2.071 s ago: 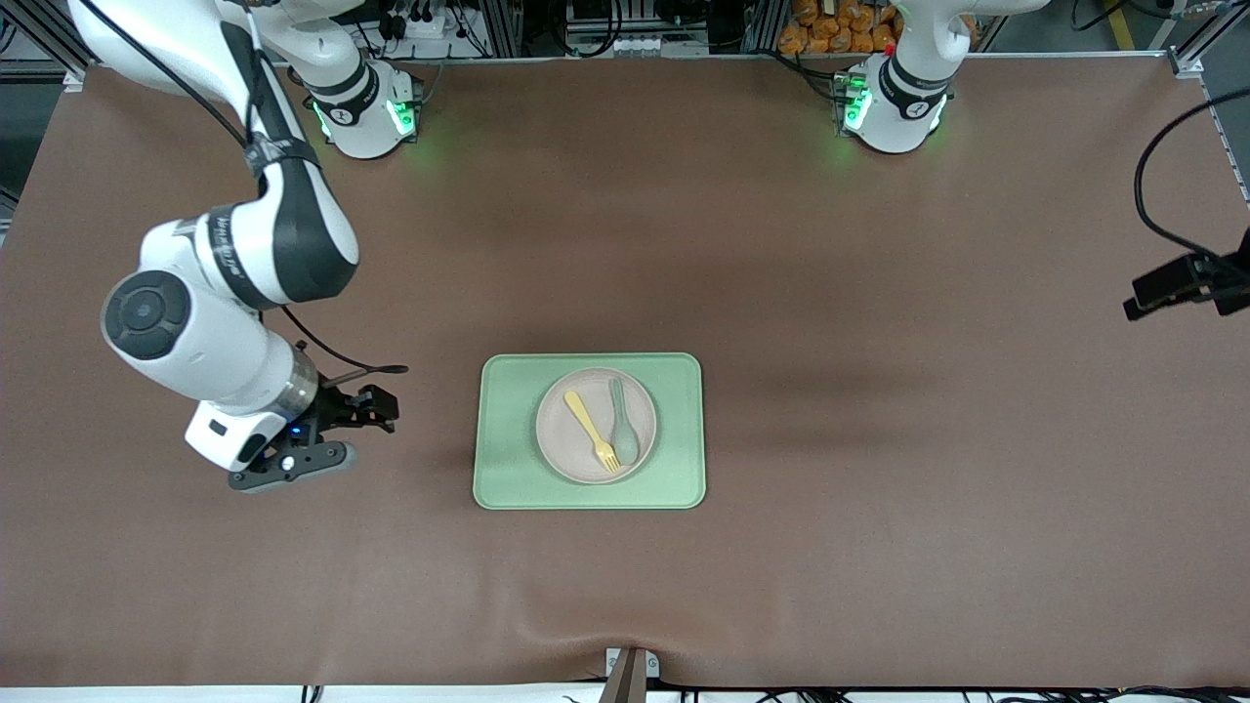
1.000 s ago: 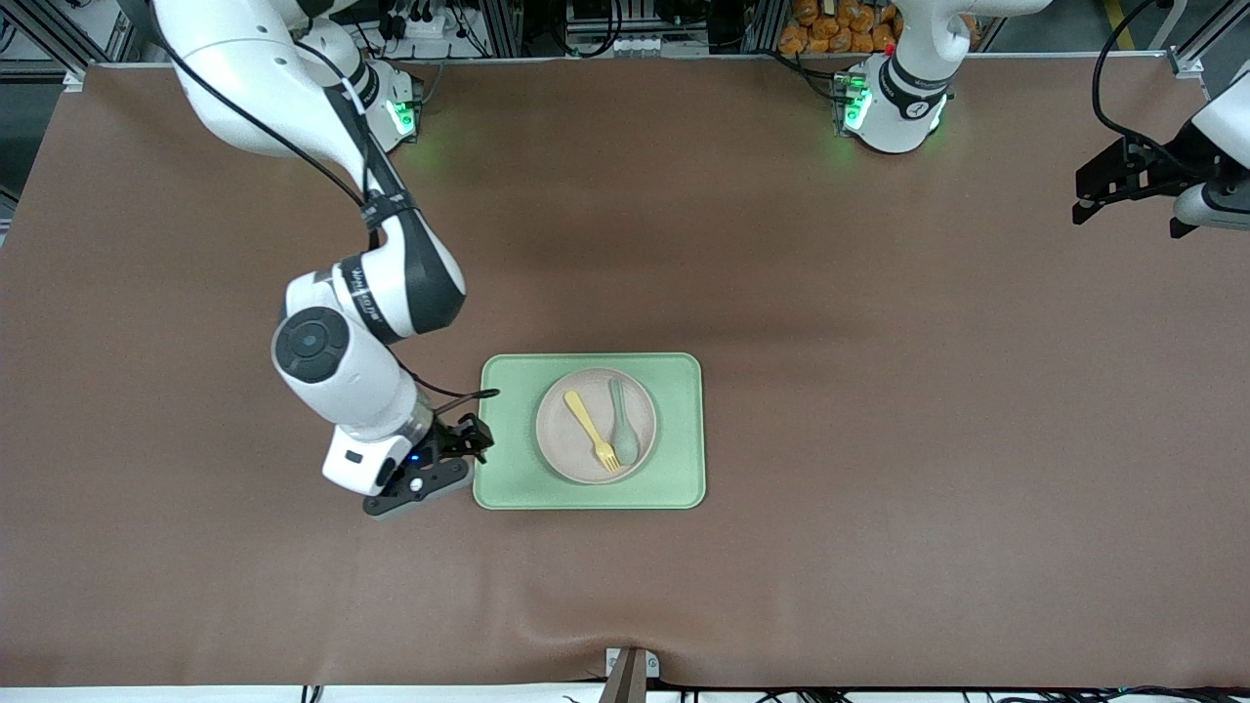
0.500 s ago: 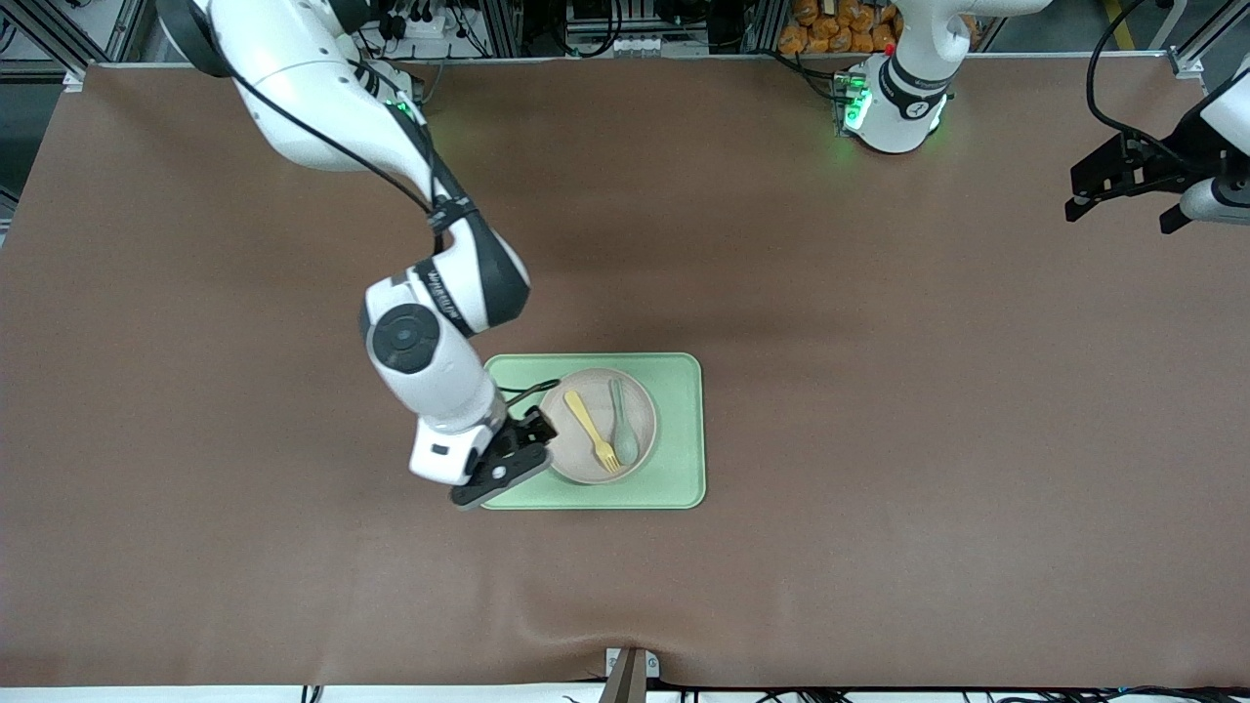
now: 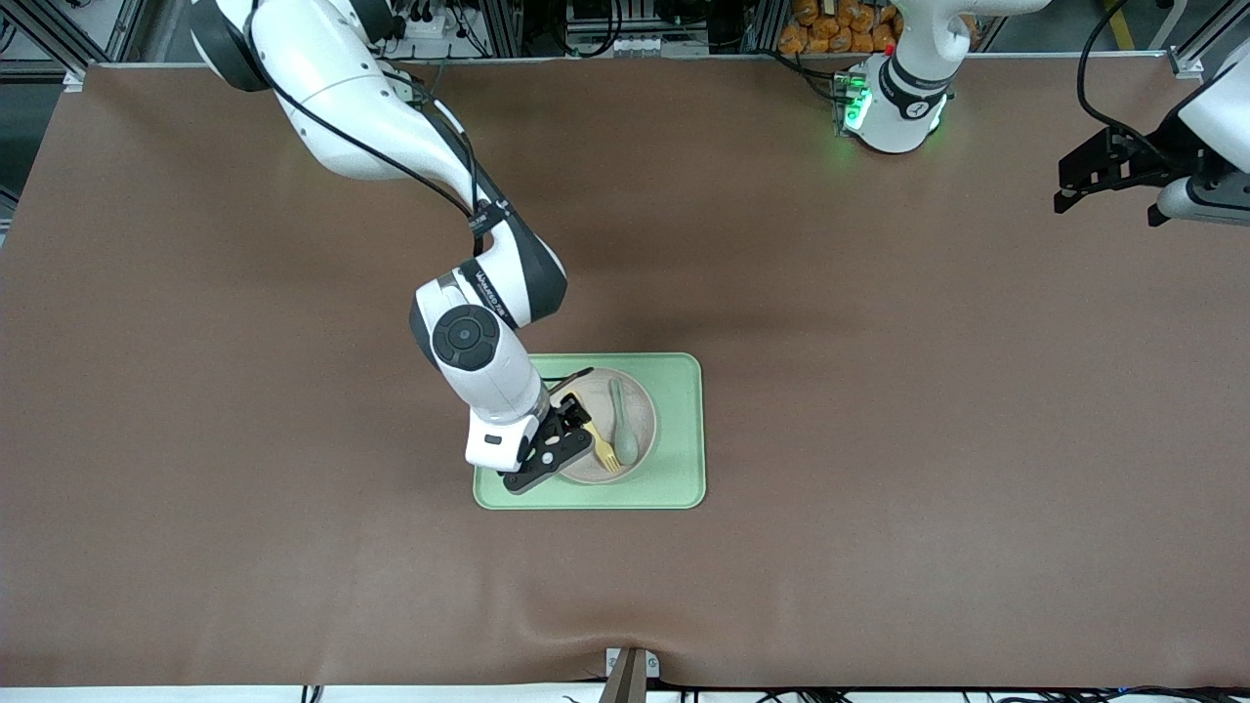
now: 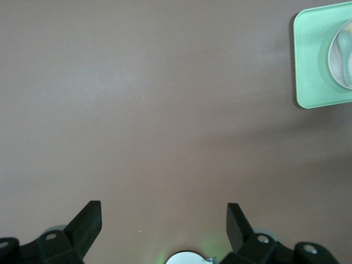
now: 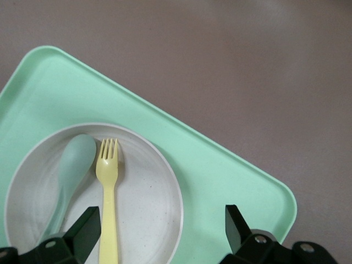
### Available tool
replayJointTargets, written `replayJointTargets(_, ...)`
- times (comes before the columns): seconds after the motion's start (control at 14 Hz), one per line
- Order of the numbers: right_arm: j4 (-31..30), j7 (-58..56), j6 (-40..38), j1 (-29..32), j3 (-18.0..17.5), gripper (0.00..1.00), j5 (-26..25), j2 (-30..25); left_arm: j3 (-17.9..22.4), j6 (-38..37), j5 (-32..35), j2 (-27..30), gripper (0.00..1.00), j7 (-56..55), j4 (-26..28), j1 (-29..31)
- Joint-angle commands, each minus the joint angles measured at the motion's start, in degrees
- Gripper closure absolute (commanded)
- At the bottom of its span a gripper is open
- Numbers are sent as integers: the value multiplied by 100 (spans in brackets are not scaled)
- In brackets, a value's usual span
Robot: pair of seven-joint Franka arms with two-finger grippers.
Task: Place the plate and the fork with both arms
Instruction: 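Lower the right gripper over the yellow fork on the plate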
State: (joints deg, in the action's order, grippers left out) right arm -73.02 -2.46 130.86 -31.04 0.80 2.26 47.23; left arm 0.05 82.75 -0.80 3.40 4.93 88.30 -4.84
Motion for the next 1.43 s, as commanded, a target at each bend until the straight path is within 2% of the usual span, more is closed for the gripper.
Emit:
replayJointTargets(0.0, 209, 96, 1, -121, 35, 6, -24, 243, -32, -101, 98, -6, 0, 96, -67, 53)
replayJointTargets(0.21, 210, 219, 1, -262, 35, 19, -50, 305, -31, -92, 124, -24, 0, 96, -58, 44)
replayJointTargets(0.43, 210, 395, 9, -402, 61, 27, -77, 392, -31, -75, 133, -41, 0, 96, -67, 44)
replayJointTargets(0.64, 192, 404, 105, -411, 61, 28, -164, 463, -31, -74, 133, -41, 0, 96, -32, 53)
replayJointTargets(0.79, 113, 404, 124, -403, 61, 35, -191, 489, -31, -83, 115, -41, 0, 44, -49, 105)
replayJointTargets(1.14, 104, 421, 124, -420, 61, 42, -191, 542, -40, -48, 45, -41, 0, 17, -84, 264)
replayJointTargets(1.36, 78, 518, 132, -455, 61, 43, -200, 542, -58, -48, 71, -41, 0, -1, -84, 220)
